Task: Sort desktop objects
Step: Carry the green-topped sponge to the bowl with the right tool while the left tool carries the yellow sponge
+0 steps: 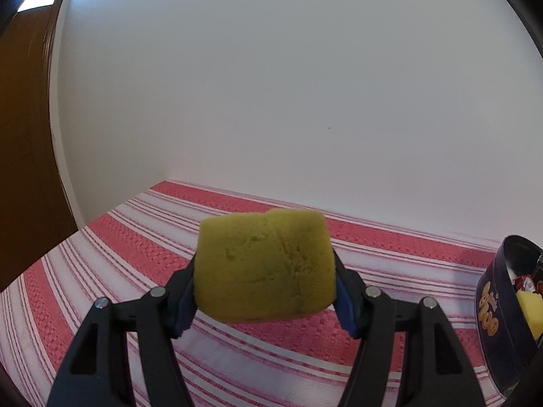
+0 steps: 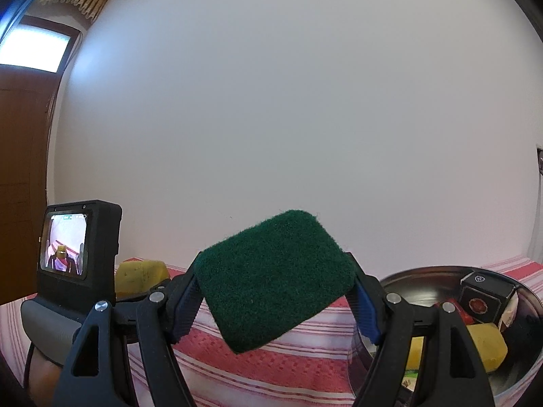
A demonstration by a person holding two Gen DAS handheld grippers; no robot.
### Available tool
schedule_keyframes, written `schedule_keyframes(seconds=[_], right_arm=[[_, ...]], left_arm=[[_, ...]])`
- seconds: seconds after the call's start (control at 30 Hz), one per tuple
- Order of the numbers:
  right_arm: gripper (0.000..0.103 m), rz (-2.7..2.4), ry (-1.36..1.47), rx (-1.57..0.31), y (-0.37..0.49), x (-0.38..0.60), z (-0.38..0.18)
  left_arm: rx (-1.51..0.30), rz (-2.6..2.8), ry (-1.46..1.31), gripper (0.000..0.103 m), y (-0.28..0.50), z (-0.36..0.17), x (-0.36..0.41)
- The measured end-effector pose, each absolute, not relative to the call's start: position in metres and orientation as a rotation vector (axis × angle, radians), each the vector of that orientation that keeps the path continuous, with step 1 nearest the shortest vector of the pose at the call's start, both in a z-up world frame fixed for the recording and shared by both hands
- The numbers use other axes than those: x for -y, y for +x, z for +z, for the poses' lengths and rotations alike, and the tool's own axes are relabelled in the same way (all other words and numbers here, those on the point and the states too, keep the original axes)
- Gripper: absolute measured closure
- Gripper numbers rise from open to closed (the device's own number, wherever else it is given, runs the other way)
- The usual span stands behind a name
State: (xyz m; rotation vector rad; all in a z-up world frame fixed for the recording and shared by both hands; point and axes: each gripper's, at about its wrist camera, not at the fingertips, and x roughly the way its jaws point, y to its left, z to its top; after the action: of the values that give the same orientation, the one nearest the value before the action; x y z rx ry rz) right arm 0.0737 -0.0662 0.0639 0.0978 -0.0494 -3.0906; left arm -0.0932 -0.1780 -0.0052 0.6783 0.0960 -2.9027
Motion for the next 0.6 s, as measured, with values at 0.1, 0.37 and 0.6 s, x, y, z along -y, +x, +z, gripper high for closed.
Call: schedule_keyframes(seconds=[0.1,0.37,0.6], right_arm=[[0.026,-3.097,0.11,0.055,0.074,0.065,0.064],[0.025,-3.107,0.122,0.056,0.076,0.067,0.063],[0.025,-3.121,0.126,0.063,0.08,0.067,0.063]], left_arm=[[-0.098,-2.901,0.677,0.037,-0.093,-0.006,0.178],[-0.119,-2.902,0.68,0.037,-0.084,-0.002,0.171],[-0.097,-2.911,0.67,0.037,-0.078,-0.002,0.167]])
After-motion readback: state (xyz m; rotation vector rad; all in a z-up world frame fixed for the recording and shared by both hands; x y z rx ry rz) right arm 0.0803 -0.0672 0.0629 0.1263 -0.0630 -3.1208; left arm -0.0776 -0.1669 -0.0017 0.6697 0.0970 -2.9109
